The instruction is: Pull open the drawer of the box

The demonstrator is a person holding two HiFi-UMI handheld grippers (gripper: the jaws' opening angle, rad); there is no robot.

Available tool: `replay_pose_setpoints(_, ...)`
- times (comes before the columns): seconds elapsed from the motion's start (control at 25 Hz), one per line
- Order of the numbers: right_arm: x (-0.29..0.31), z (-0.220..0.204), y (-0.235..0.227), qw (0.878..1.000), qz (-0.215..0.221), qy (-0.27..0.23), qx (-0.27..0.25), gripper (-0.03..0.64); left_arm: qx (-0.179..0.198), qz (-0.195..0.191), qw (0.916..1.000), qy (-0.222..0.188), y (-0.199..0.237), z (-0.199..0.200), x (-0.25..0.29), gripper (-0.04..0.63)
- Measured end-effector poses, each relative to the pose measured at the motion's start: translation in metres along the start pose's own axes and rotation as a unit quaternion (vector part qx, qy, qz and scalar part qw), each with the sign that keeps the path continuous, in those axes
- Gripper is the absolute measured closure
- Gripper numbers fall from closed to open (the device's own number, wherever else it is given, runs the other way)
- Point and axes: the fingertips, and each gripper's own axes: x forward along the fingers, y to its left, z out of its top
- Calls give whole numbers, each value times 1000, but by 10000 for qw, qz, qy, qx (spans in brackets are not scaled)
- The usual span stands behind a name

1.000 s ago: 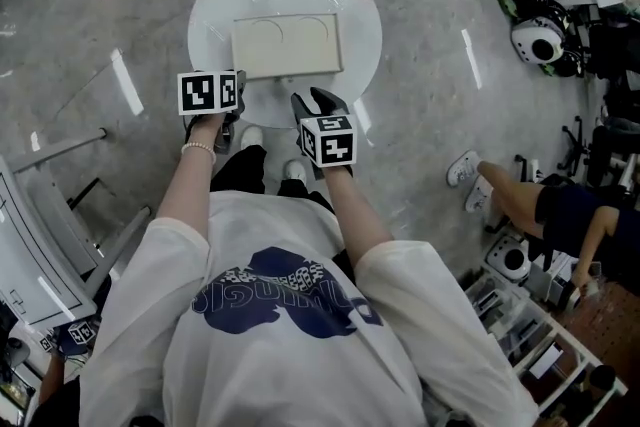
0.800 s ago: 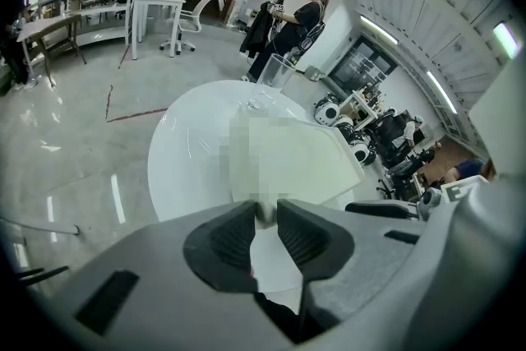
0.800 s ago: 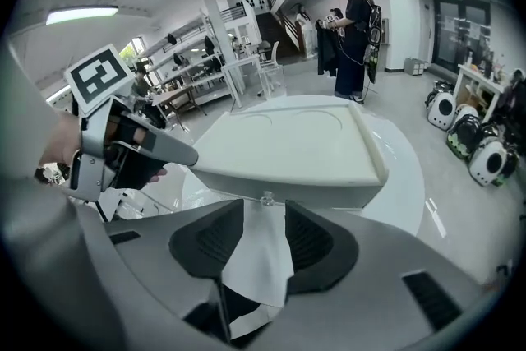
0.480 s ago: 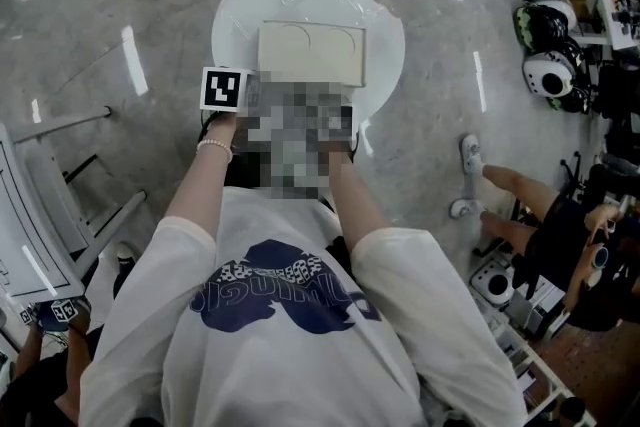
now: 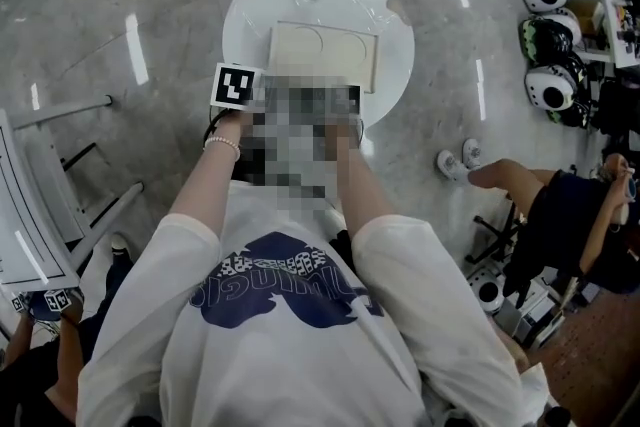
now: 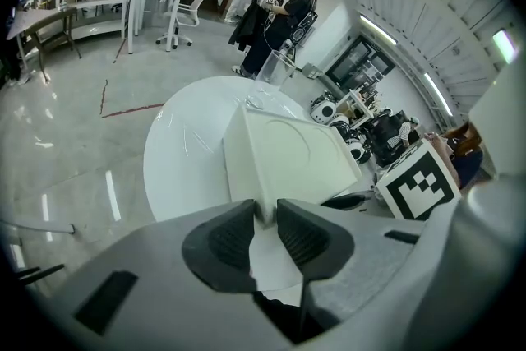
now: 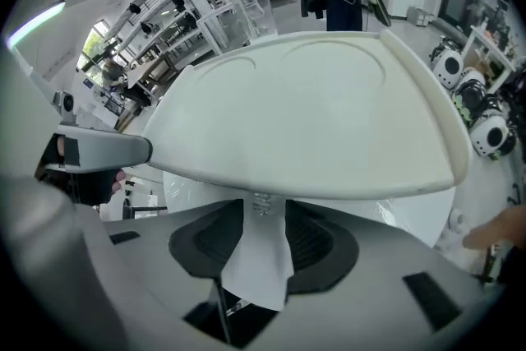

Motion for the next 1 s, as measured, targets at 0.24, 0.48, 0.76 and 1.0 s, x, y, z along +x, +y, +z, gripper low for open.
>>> replay_pose_setpoints(0.24, 7, 1, -5, 9993, 73, 253, 259, 474, 6, -47, 10000, 20, -1, 0, 2, 509)
replay_pose_setpoints(0.48, 12, -1, -6, 9975, 289, 564, 318, 492, 25, -76, 9999, 74, 0, -1, 4, 509)
replay_pose_setpoints(0.76, 12, 0, 1, 9956, 562, 674, 315, 561, 37, -35, 9999, 112, 0, 0, 3, 509)
replay_pose_setpoints(1.0, 11, 1, 1, 9963, 577, 594, 240, 563, 50, 44, 9999, 122, -1, 1, 3, 509)
